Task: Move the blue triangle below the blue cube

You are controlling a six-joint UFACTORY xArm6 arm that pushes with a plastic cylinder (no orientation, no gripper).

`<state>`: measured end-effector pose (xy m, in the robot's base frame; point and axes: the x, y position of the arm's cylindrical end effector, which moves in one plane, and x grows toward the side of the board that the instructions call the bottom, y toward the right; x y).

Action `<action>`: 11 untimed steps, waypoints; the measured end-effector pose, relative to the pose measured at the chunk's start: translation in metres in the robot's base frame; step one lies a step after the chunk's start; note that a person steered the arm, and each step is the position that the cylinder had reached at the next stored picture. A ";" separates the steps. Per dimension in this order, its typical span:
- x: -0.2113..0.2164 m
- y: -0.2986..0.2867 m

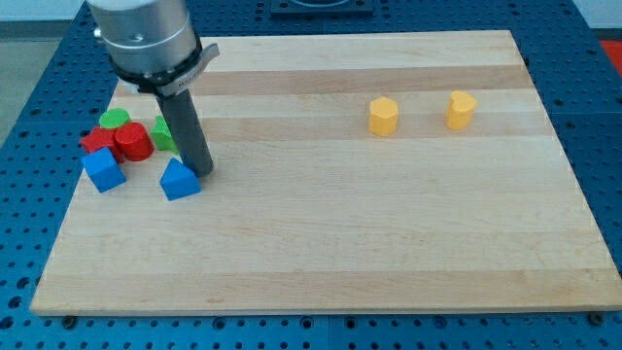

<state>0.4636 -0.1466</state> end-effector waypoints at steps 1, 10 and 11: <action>0.039 0.036; 0.047 -0.094; 0.048 -0.108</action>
